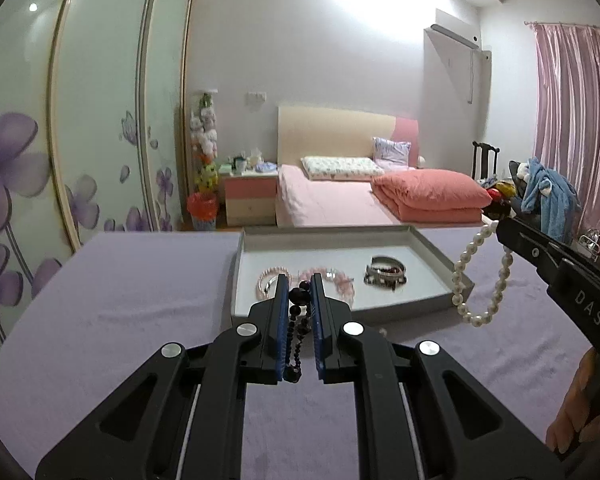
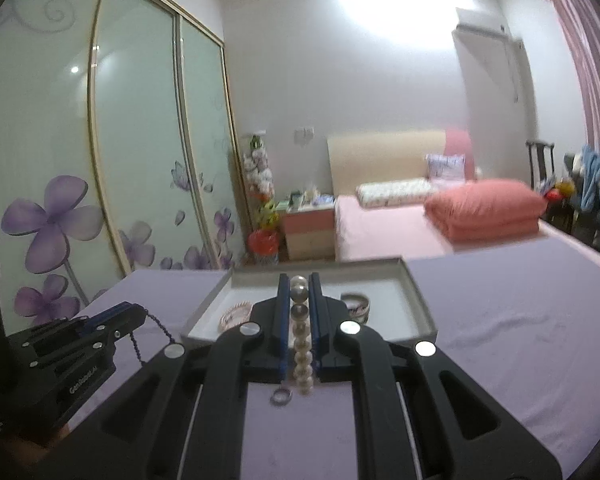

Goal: Organize jewelry
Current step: 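Carry the black bead and pearl bracelets into the tray, opening both tools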

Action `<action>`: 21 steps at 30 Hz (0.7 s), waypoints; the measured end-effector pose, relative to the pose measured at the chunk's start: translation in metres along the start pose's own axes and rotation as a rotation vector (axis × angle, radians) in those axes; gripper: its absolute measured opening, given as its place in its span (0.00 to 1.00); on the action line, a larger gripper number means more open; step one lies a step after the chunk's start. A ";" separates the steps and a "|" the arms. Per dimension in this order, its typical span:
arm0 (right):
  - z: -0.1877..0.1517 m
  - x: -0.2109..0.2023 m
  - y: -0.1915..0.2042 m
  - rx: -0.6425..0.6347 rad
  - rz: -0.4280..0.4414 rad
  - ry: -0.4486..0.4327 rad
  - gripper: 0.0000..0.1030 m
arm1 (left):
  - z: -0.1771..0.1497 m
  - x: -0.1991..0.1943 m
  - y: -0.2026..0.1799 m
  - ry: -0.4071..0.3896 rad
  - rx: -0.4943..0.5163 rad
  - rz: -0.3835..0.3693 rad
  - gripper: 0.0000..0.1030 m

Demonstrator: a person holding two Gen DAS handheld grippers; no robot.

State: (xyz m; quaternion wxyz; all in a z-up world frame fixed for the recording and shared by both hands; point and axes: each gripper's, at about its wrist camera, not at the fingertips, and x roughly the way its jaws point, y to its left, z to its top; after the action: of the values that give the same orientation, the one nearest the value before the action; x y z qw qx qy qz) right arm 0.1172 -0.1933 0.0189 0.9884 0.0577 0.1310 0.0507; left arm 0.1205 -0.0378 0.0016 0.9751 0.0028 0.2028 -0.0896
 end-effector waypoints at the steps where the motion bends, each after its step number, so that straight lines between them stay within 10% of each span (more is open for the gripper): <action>1: 0.001 0.000 0.001 -0.005 -0.004 -0.009 0.10 | 0.002 0.000 -0.001 -0.010 0.002 0.003 0.11; 21: 0.029 0.031 0.000 -0.012 -0.064 -0.121 0.10 | 0.028 0.031 -0.002 -0.034 -0.032 0.010 0.11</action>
State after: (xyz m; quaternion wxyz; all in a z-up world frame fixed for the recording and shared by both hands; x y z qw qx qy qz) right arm 0.1541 -0.1927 0.0389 0.9960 0.0503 0.0726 0.0164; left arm 0.1594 -0.0462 0.0147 0.9788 -0.0131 0.1876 -0.0817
